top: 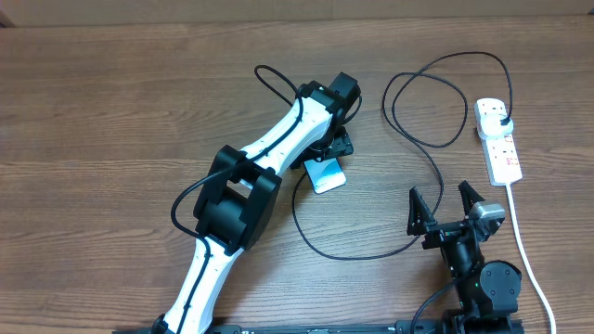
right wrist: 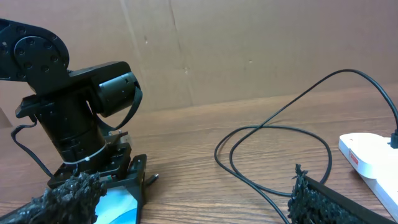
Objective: Plug charger to phone and switch on socket
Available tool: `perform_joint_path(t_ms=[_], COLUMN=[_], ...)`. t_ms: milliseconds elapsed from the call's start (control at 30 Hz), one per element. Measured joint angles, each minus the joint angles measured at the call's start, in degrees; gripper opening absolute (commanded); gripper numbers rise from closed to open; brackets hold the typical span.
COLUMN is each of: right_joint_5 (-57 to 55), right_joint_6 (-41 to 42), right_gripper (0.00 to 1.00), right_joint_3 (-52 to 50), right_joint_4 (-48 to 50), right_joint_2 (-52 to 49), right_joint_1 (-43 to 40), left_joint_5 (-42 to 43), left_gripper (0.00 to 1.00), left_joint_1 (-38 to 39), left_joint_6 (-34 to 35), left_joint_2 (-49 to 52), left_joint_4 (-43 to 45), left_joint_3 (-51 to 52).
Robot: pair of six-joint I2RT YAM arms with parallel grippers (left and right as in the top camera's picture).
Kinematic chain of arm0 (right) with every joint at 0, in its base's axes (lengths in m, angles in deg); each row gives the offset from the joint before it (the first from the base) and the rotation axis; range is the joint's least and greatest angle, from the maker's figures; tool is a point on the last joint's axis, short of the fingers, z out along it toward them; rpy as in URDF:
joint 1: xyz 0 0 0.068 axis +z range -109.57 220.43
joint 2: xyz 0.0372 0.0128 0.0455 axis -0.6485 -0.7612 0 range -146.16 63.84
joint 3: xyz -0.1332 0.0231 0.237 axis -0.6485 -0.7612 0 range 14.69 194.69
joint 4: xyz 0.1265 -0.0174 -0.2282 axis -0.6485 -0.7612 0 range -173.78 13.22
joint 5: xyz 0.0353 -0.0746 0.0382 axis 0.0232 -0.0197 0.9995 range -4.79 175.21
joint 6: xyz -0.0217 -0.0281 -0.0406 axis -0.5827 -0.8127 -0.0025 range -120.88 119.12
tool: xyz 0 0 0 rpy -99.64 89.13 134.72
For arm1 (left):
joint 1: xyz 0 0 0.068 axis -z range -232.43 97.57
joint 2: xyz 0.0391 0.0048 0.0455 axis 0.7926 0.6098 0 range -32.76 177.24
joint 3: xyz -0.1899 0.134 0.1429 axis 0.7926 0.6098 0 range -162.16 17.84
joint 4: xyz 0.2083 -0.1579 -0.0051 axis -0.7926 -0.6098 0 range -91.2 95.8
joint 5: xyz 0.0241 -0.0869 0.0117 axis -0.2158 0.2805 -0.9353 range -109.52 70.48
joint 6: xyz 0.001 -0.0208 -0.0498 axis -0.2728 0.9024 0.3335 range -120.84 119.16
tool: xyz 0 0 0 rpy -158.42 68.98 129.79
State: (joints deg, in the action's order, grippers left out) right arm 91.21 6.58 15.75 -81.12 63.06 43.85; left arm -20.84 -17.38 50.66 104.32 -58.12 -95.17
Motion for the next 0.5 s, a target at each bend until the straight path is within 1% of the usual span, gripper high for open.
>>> perform_joint_path(t_ms=[267, 367, 500], right_joint_5=[0.0, 0.0, 0.0], right_joint_6=[0.0, 0.0, 0.0], right_gripper=[1.0, 1.0, 1.0], right_joint_3=[0.0, 0.0, 0.0], right_joint_4=[0.0, 0.0, 0.0], right_joint_2=[0.0, 0.0, 0.0], right_joint_1=[0.0, 0.0, 0.0], left_joint_5=[0.0, -0.2, -0.4], left_gripper=[0.91, 0.87, 0.85], left_joint_1=[0.3, 0.5, 0.6], left_joint_6=[1.3, 1.5, 1.7], left_joint_2=[0.2, 0.2, 0.2], left_joint_4=[0.1, 0.3, 0.6], left_joint_3=[0.0, 0.0, 0.0])
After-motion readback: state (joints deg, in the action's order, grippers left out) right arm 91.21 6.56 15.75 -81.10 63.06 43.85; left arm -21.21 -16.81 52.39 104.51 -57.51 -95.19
